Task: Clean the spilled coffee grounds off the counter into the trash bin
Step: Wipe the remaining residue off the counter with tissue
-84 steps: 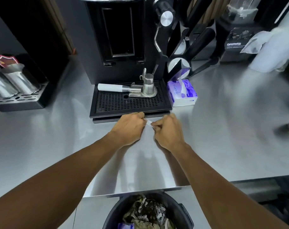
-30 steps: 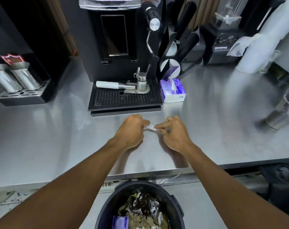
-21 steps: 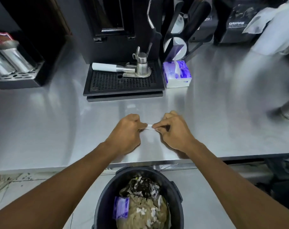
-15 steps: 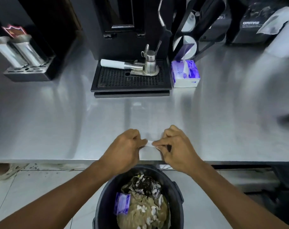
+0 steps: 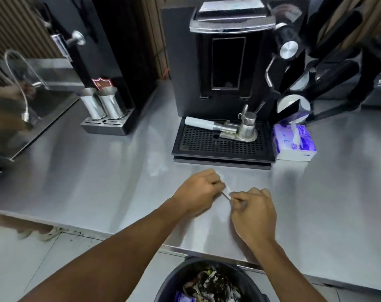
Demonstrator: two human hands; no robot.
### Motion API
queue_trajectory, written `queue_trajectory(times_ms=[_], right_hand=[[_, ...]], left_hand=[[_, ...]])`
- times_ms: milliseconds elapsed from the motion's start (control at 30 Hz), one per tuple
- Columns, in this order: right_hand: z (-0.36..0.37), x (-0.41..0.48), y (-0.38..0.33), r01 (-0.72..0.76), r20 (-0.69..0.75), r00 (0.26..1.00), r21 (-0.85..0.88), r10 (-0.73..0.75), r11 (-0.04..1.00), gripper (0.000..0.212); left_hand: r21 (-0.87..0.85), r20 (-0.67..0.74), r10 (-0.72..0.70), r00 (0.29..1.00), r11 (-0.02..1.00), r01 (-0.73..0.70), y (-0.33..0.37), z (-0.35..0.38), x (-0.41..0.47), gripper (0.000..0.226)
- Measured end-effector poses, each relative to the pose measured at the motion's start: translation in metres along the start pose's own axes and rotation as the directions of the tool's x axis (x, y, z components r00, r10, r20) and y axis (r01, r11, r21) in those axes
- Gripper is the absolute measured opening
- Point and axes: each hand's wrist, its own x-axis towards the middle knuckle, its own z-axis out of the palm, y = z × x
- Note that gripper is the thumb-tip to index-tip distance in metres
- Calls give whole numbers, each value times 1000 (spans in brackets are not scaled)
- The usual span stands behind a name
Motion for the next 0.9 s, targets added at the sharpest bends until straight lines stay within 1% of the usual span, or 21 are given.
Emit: queue_trajectory(times_ms=[67, 133, 200, 267, 333, 400, 467, 567, 700, 800, 900], right_hand=[[17, 8, -8, -61, -69, 996, -47, 57, 997, 19], [30, 13, -14, -98, -146, 986, -84, 85, 992, 17], [40, 19, -18, -124, -205, 974, -139, 94, 983, 17], [47, 24, -21, -155, -258, 961, -198, 100, 968, 15], [52, 29, -25, -210, -303, 942, -197, 144, 958, 15], [59, 37, -30, -255, -319, 928, -172, 191, 951, 16], [61, 43, -34, -261, -290, 934, -162, 207, 952, 17], [66, 48, -44, -228, -219, 956, -121, 198, 966, 19], [77, 52, -58, -89, -95, 992, -87, 80, 992, 23], [94, 60, -79, 22, 27, 999, -86, -20, 996, 28], [114, 64, -105, 113, 85, 990, -59, -108, 992, 23]], left_hand=[[58, 10, 38, 999, 998, -38, -23, 14, 8, 14], [98, 36, 93, 995, 991, -96, -41, 21, 15, 8], [122, 73, 151, 986, 980, -159, -48, 21, 23, 7], [131, 76, 180, 981, 973, -188, -48, 17, 31, 9], [158, 107, 166, 980, 971, -182, -45, 9, 35, 8], [179, 174, 116, 978, 973, -147, -43, 3, 36, 15], [185, 215, 43, 976, 979, -84, -40, -5, 38, 24], [175, 236, -34, 971, 985, -8, -48, -16, 29, 28], [162, 266, -118, 957, 984, 76, -82, -29, -2, 26], [159, 220, -151, 964, 980, 117, -115, -40, -27, 27], [115, 164, -157, 974, 984, 139, -149, -50, -52, 26]])
